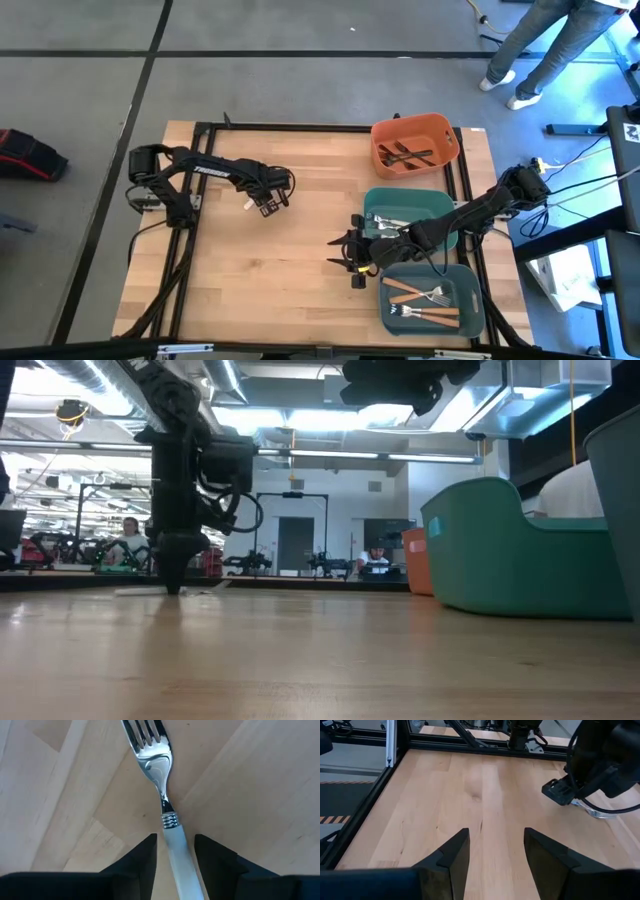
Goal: Sort silverware by color (type)
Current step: Put the white fork into the green bin
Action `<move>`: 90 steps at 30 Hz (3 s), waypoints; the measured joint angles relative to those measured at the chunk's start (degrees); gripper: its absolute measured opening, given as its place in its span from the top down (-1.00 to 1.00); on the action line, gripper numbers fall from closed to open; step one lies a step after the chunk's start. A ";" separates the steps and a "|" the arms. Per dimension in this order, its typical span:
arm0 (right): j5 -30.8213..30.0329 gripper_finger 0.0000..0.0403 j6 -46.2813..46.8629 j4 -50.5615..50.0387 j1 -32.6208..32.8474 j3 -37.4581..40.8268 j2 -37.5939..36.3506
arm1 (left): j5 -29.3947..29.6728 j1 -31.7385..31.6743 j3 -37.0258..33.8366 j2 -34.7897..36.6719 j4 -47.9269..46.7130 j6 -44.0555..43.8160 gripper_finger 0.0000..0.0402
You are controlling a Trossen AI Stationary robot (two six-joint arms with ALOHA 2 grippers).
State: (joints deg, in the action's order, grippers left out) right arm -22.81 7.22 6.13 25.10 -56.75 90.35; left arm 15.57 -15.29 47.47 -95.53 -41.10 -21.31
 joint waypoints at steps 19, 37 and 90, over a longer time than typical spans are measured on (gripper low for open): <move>-0.02 0.14 -0.02 -0.08 0.00 0.00 0.00 | 1.53 2.62 -0.29 0.45 -0.16 3.73 0.80; -2.02 0.14 -0.04 -0.20 0.00 0.00 0.00 | 15.06 28.03 -2.69 19.26 14.38 2.32 0.76; 4.41 0.40 -10.03 36.99 -5.29 -0.02 13.75 | 13.97 41.82 -8.86 19.72 53.70 19.33 0.75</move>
State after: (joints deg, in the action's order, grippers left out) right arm -18.39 -2.81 43.12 19.81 -56.77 104.09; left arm 29.55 26.52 38.61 -75.81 12.60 -1.98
